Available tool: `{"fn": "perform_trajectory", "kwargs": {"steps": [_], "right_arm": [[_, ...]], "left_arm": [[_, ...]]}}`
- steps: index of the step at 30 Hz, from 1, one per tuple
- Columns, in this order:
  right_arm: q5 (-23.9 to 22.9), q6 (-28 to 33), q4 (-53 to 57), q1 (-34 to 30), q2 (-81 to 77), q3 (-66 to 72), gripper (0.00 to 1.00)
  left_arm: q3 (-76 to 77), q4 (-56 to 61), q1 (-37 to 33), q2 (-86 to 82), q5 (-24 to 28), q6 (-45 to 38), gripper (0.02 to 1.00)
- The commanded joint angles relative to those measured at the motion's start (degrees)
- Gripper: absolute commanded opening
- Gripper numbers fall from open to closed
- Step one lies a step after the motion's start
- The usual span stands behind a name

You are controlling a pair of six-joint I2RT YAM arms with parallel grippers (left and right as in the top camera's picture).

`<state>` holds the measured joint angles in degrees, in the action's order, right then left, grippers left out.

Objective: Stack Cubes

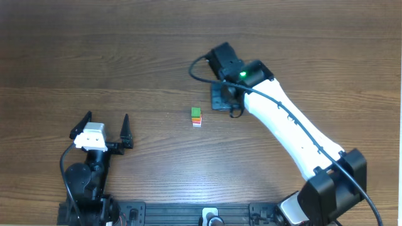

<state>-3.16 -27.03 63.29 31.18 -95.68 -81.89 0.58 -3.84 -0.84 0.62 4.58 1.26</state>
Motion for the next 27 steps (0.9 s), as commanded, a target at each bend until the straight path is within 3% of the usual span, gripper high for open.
{"fn": "perform_trajectory", "kwargs": {"steps": [1, 12, 27], "right_arm": [[-2.49, -6.58, 2.40, 5.60, 0.81, -5.20, 0.183], [-3.78, -15.56, 5.40, 12.79, -4.31, -8.90, 0.172], [-3.76, -18.38, 6.38, 14.05, -11.02, -12.98, 0.169]], "left_arm": [[-0.26, -0.11, -0.28, -0.46, 0.96, -0.85, 0.998], [-0.26, -0.11, -0.28, -0.46, 0.96, -0.85, 1.000], [-0.26, -0.11, -0.28, -0.46, 0.96, -0.85, 0.998]]}}
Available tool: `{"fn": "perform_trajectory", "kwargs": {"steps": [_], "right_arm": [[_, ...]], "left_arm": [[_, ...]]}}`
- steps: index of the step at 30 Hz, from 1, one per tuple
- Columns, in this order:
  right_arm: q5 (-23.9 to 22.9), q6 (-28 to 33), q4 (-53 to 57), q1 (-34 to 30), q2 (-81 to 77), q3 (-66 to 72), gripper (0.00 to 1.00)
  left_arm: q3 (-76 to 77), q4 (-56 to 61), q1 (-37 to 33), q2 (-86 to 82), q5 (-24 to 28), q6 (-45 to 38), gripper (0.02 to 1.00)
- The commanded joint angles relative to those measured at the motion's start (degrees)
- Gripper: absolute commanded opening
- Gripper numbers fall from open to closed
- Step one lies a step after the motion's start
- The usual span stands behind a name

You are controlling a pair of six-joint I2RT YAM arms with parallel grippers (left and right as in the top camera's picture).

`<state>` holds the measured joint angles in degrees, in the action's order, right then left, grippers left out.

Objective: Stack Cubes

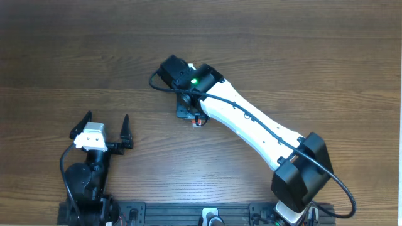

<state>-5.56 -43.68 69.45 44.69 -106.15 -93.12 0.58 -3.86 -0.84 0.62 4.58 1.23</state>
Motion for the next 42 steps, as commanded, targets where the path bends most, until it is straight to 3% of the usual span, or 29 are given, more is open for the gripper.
{"fn": "perform_trajectory", "kwargs": {"steps": [1, 42], "right_arm": [[-1.36, -1.73, 0.22, 0.59, -0.63, -1.75, 0.169], [-1.86, -1.70, -2.89, -0.72, -4.13, -1.75, 0.163]], "left_arm": [[-0.26, -0.09, -0.28, -0.46, 0.96, -0.83, 1.000], [-0.26, -0.09, -0.28, -0.46, 0.96, -0.83, 0.998]]}}
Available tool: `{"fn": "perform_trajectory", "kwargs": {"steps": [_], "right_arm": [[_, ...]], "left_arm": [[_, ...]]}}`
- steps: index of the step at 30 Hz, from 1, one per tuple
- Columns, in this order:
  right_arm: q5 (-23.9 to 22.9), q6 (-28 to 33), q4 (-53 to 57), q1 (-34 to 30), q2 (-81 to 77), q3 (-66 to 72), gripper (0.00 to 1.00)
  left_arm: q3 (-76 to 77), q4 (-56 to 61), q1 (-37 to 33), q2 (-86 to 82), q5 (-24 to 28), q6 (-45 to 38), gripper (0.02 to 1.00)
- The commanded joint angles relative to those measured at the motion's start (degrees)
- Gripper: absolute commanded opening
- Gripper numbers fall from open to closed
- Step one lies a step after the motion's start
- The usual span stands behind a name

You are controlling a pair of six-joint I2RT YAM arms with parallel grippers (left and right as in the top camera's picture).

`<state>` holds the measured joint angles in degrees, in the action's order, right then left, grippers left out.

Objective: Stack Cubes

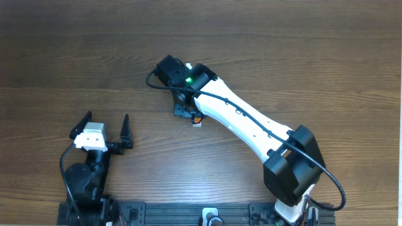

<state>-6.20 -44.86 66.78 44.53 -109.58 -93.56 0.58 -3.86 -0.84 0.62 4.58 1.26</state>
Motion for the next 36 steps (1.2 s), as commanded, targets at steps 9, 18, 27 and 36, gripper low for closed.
{"fn": "perform_trajectory", "kwargs": {"steps": [9, 18, 27, 36], "right_arm": [[-1.42, -0.52, -0.20, -0.74, -0.70, -1.31, 0.163], [-1.81, -0.55, -0.17, -0.74, -1.09, -1.31, 0.172], [-1.81, -0.55, -0.22, -0.79, -1.84, -1.31, 0.266], [-1.88, -0.52, -0.42, -0.79, -1.86, -1.31, 0.895]], "left_arm": [[-0.26, -0.09, -0.28, -0.46, 0.96, -0.85, 1.000], [-0.26, -0.09, -0.28, -0.46, 0.96, -0.85, 0.998], [-0.26, -0.09, -0.28, -0.46, 0.96, -0.83, 1.000], [-0.26, -0.09, -0.28, -0.46, 0.96, -0.85, 1.000]]}}
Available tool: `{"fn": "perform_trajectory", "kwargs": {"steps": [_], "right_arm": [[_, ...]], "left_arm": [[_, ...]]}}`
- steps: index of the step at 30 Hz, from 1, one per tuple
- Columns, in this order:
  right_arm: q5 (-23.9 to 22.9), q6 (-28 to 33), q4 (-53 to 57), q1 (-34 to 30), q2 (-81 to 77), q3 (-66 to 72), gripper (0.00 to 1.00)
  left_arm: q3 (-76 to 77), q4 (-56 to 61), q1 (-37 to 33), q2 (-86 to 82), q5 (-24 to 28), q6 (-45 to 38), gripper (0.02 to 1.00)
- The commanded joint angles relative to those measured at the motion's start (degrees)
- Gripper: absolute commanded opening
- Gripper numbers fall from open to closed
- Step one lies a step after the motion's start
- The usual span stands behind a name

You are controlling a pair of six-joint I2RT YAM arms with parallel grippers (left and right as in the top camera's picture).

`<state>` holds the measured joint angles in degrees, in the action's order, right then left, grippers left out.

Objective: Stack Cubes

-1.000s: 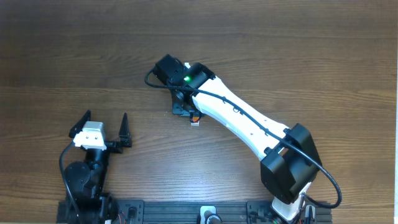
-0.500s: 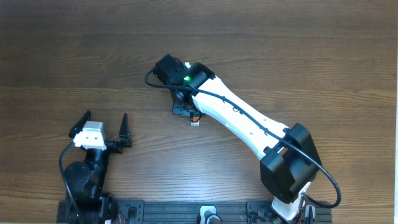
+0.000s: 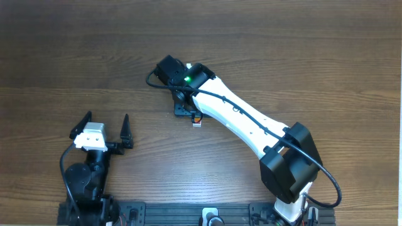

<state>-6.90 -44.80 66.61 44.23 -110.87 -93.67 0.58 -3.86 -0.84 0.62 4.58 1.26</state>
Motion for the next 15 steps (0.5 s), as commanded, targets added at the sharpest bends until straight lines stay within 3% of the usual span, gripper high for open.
{"fn": "perform_trajectory", "kwargs": {"steps": [1, 7, 15], "right_arm": [[-1.31, -0.59, -0.28, -0.48, -0.57, -1.20, 0.961], [-2.67, 0.37, -0.63, -1.49, -0.55, -2.05, 0.991], [-5.68, 9.16, -0.39, -6.93, 1.68, -9.03, 0.991]], "left_arm": [[-0.26, -0.09, -0.28, -0.46, 0.96, -0.85, 1.000], [-0.26, -0.09, -0.28, -0.46, 0.96, -0.85, 1.000], [-0.26, -0.09, -0.28, -0.46, 0.96, -0.85, 1.000]]}}
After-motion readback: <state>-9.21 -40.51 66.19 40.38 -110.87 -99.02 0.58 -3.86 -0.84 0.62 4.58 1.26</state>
